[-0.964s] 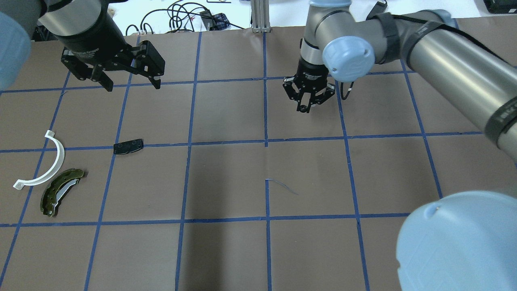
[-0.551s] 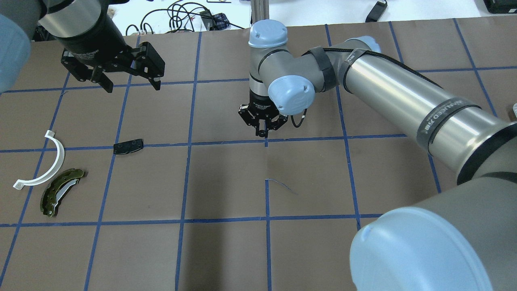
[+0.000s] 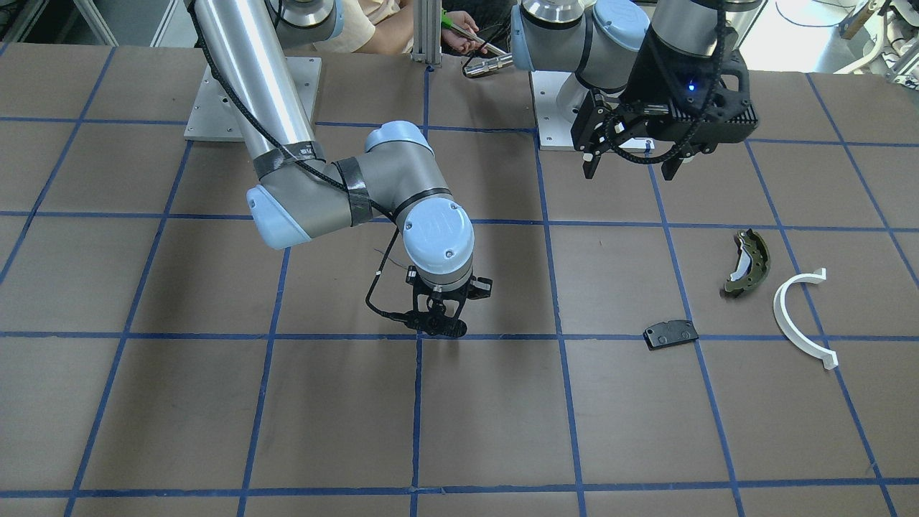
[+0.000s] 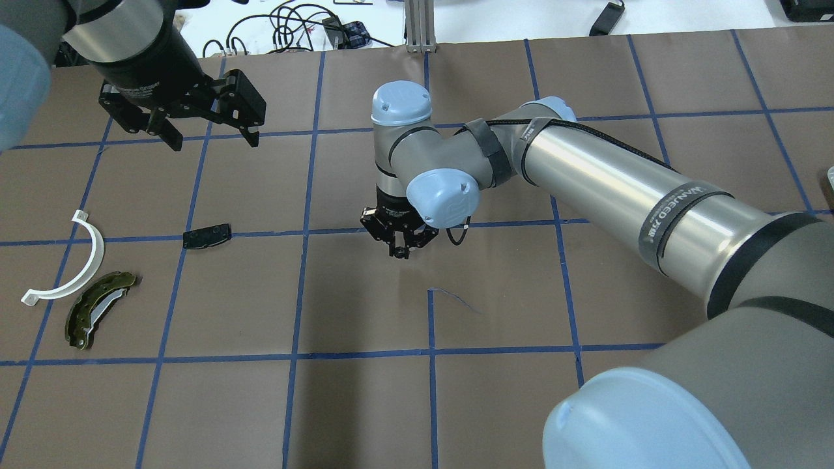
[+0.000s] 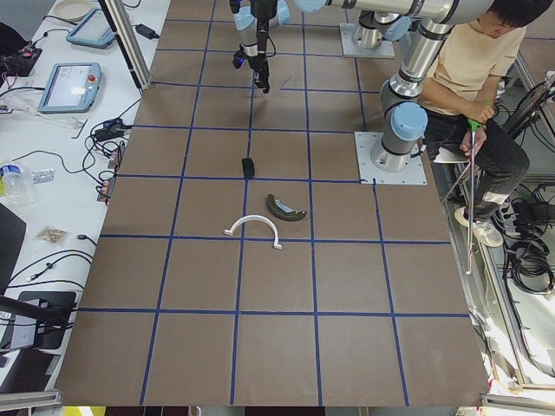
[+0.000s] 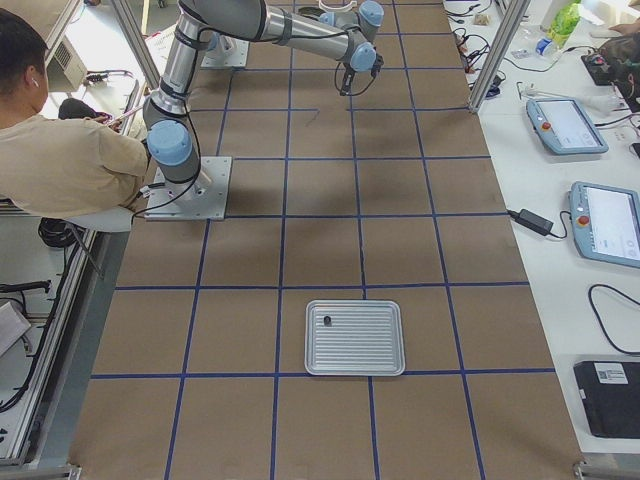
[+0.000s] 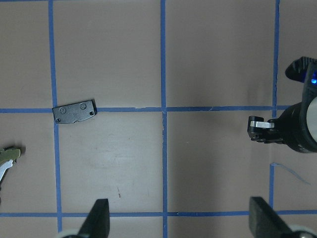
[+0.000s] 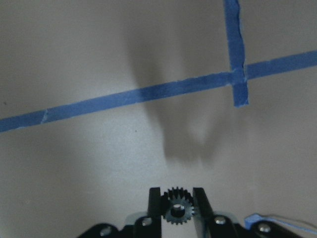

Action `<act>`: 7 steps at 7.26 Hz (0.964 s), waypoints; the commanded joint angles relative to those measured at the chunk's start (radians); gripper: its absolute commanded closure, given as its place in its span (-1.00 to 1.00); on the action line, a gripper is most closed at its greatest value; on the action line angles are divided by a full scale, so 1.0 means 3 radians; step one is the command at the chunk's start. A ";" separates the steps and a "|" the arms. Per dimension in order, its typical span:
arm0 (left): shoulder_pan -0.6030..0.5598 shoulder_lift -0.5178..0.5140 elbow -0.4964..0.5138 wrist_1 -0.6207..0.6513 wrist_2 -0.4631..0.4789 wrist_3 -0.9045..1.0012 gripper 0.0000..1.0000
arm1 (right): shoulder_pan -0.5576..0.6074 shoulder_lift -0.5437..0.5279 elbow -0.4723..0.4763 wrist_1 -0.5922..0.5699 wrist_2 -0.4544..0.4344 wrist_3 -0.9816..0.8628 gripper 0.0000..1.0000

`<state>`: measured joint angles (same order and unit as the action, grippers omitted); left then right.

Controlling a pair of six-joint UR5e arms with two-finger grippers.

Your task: Place bearing gear from tray to pile

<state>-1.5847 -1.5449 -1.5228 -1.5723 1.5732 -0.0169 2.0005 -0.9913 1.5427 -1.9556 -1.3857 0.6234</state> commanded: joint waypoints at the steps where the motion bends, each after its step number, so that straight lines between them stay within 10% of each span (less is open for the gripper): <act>1: 0.0000 0.0011 -0.0022 0.0000 -0.0003 0.0000 -1.00 | 0.0005 -0.0009 0.0032 -0.0174 -0.0044 0.0013 -0.99; 5: 0.0056 -0.0137 -0.0271 0.0041 -0.0013 0.0046 -1.00 | -0.0841 -0.0294 -0.0003 -0.0139 -0.0055 -0.0827 -1.00; 7: 0.0057 -0.0285 -0.0832 0.0737 -0.0003 0.0010 -1.00 | -0.1368 -0.0458 0.0007 0.0050 -0.0151 -0.1339 -1.00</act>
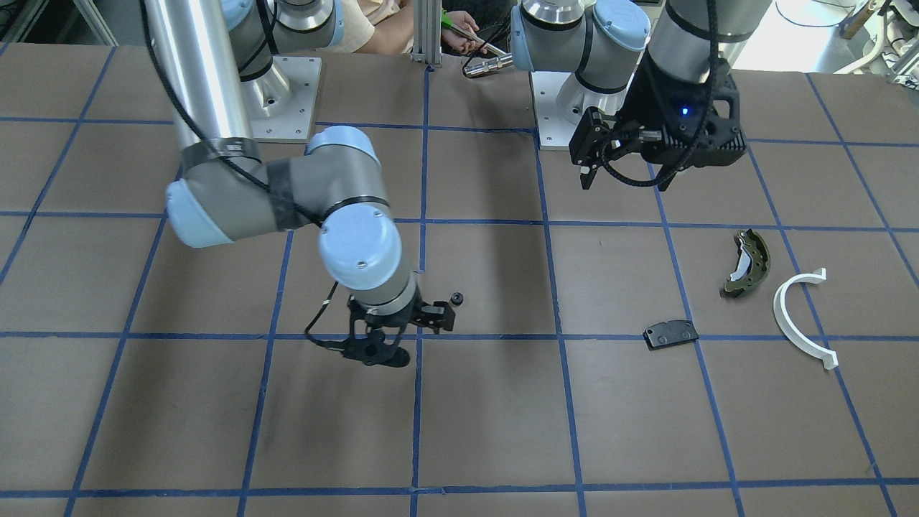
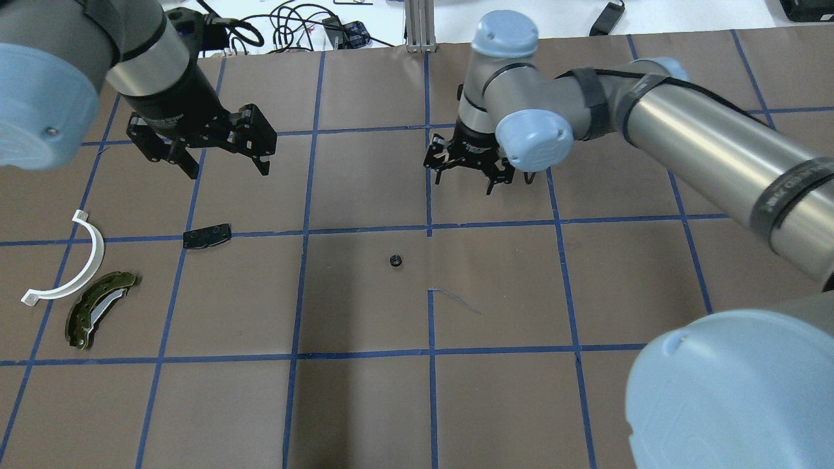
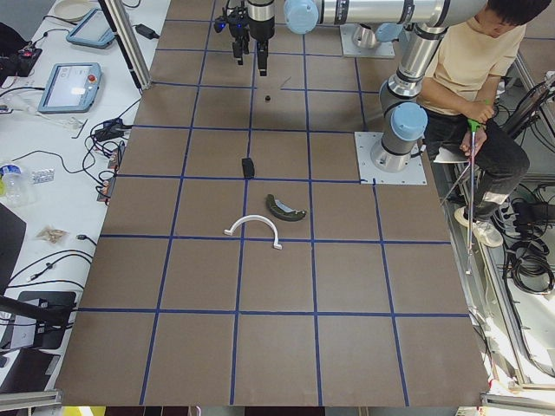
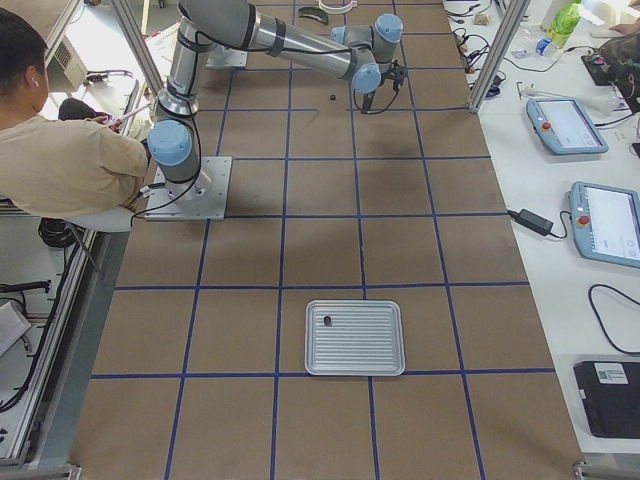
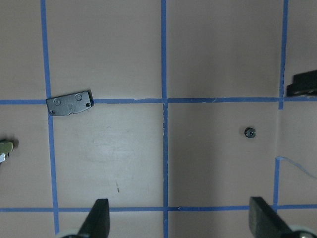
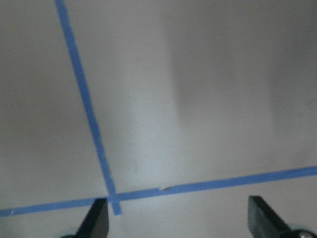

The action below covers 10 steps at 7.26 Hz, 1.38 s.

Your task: Place bearing gear from tray to pile

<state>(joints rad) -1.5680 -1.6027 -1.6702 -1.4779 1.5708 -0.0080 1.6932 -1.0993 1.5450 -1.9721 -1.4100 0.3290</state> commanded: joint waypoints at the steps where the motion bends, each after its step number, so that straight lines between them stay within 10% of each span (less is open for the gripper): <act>1: 0.0001 -0.0144 -0.0602 0.0877 0.0010 -0.0029 -1.00 | -0.0590 -0.0135 0.0004 0.0131 -0.0243 -0.0796 -1.00; 10: -0.1128 -0.1258 -0.0957 0.2288 0.0005 -0.1211 -1.00 | -0.2881 -0.0319 0.0009 0.0305 -0.0658 -0.3788 -1.00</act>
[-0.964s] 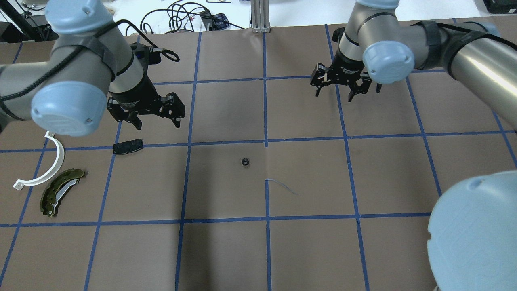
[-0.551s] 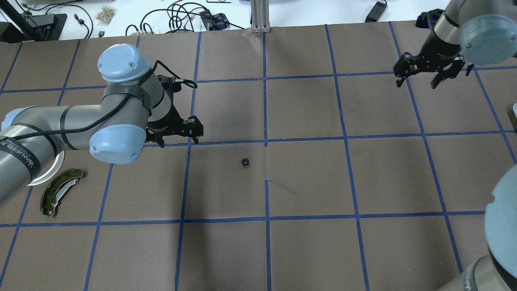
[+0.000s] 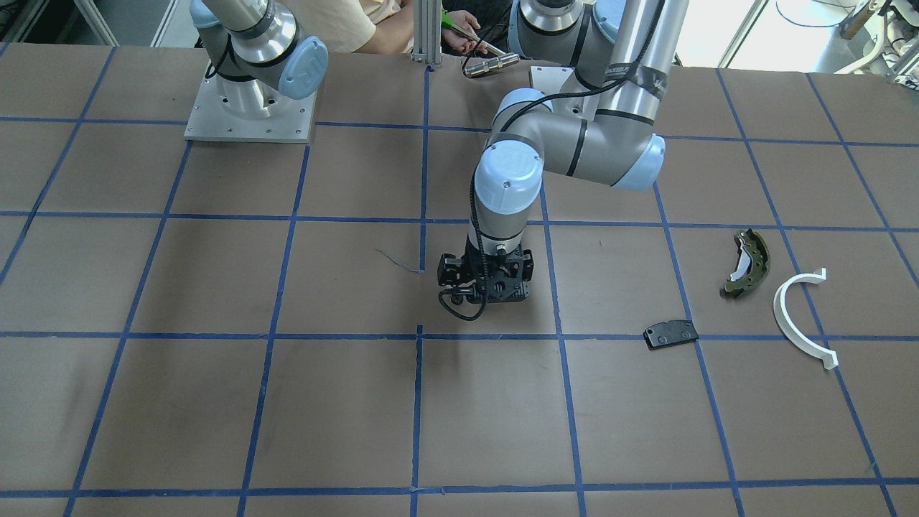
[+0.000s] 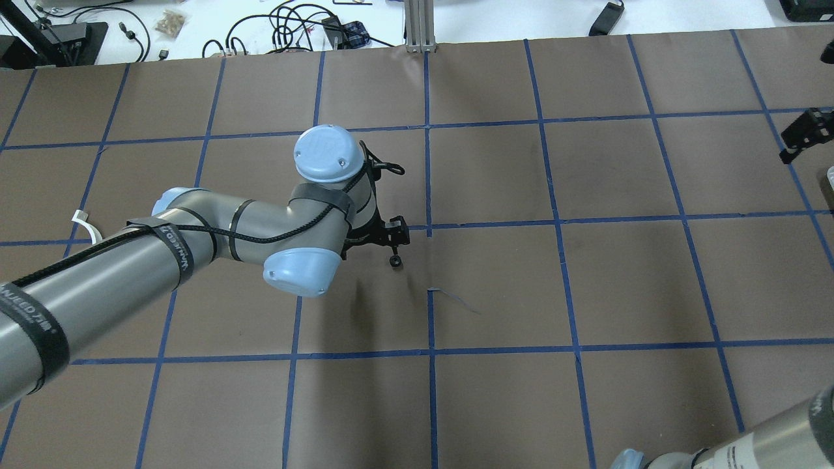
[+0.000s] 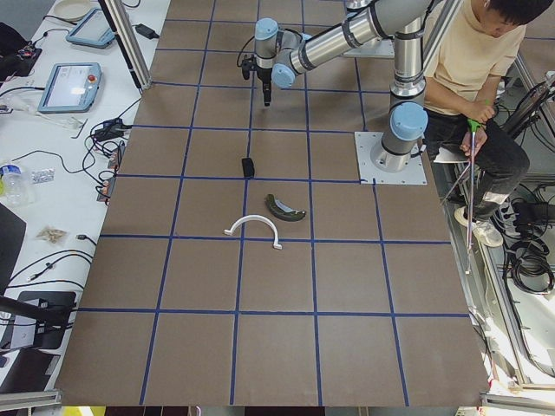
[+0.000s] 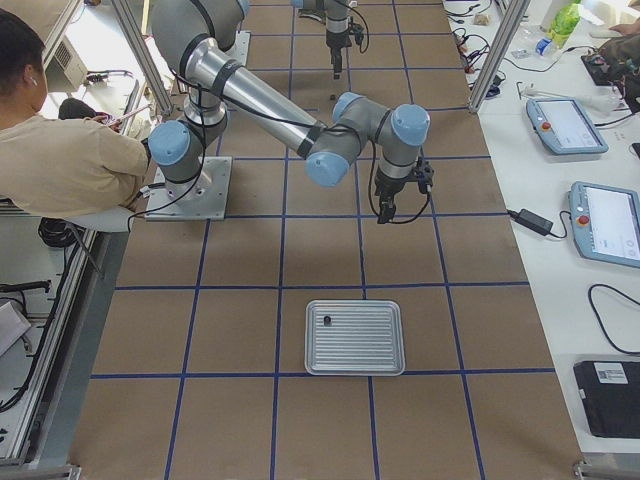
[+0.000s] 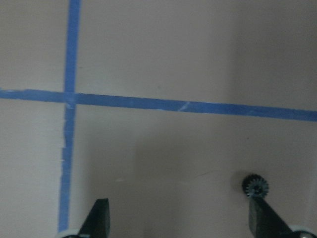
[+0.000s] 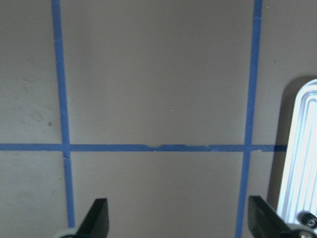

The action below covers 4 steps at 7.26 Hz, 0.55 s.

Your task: Place bearing gear from tray to pile

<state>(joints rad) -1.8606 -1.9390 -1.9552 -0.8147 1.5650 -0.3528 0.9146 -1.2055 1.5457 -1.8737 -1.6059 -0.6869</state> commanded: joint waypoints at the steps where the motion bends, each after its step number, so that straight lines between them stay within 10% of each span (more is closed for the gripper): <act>1: -0.0174 -0.0189 -0.0002 0.0103 0.0029 -0.0056 -1.00 | -0.0460 0.0136 0.0002 -0.0064 -0.0006 -0.0628 -1.00; 4: -0.0174 -0.0271 0.0008 0.0419 0.0034 -0.0036 -0.91 | -0.0777 0.0510 0.0002 -0.0482 -0.0001 -0.1008 -0.91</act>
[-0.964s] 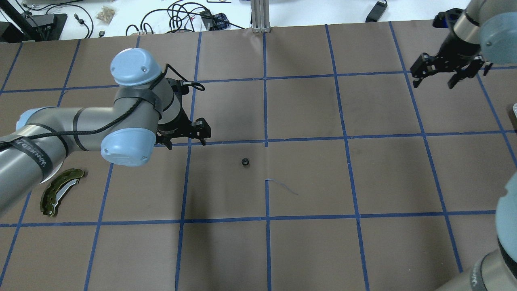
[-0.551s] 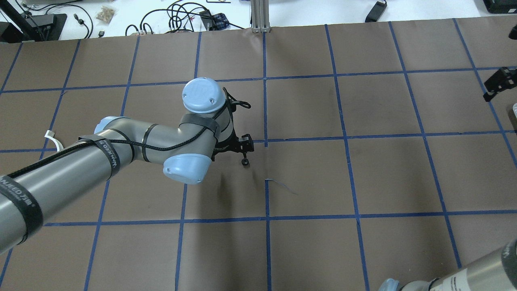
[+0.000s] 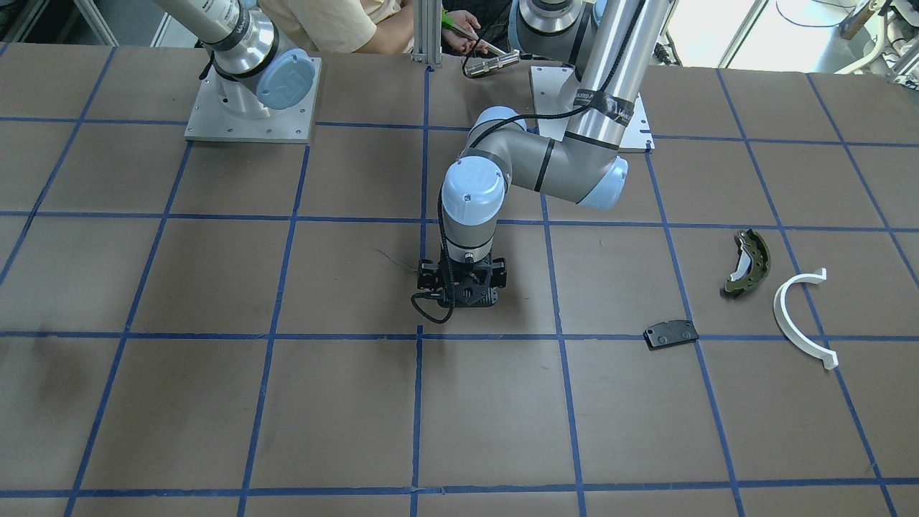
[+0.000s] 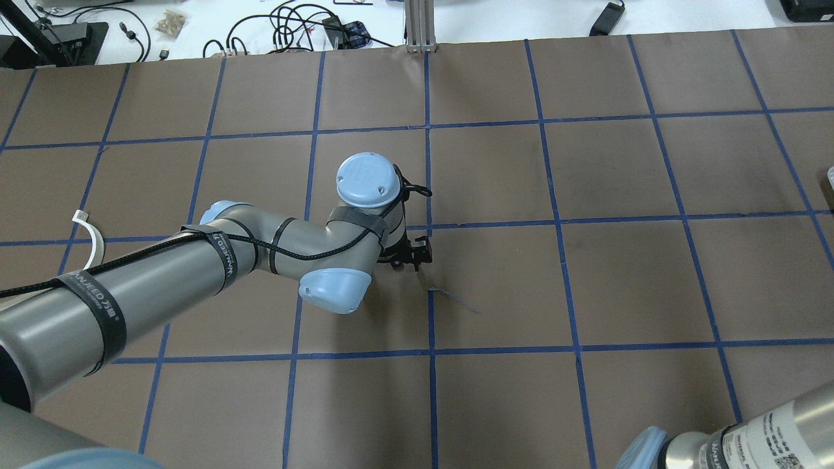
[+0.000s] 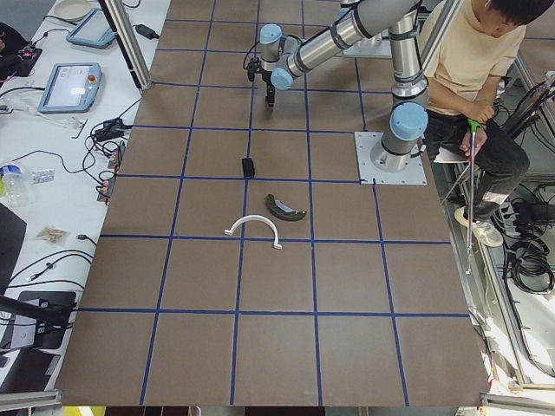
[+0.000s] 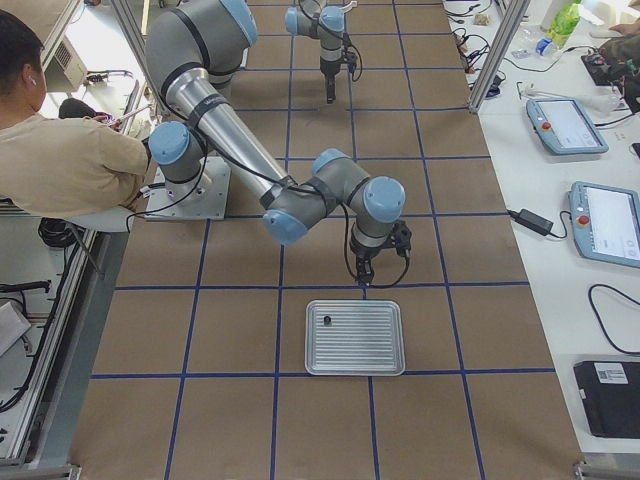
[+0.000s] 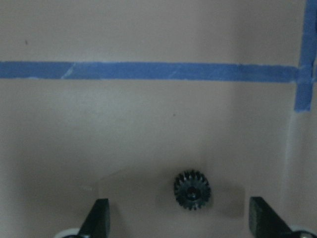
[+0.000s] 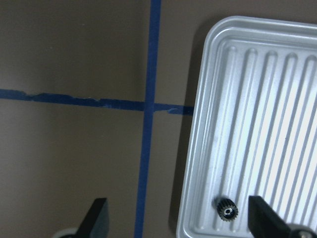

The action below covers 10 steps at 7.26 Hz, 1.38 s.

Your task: Place bearing gear from tray to pile

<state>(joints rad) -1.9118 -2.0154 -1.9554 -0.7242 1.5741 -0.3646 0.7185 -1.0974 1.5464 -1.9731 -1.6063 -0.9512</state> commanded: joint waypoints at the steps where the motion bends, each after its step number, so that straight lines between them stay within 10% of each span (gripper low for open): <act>1: 0.0001 0.0004 0.0014 0.0133 0.0004 0.0014 -0.91 | -0.0201 0.0221 0.0000 -0.0152 -0.0009 -0.0173 -0.85; 4: 0.0012 -0.0001 -0.0022 0.0129 0.0010 0.0024 -0.21 | -0.0258 0.0288 0.0005 -0.0157 -0.0127 -0.0173 -0.57; 6: 0.0012 -0.0001 -0.0017 0.0128 0.0004 0.0024 1.00 | -0.0329 0.0456 0.0000 -0.0264 -0.0143 -0.0194 -0.56; 10: 0.0337 0.0167 0.0019 0.0022 0.0010 0.0252 1.00 | -0.0329 0.0488 0.0020 -0.0285 -0.0163 -0.0158 -0.30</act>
<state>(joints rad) -1.8671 -1.9896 -1.9523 -0.6968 1.5777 -0.3329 0.6202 -0.9523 1.5497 -2.0578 -1.6532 -1.0014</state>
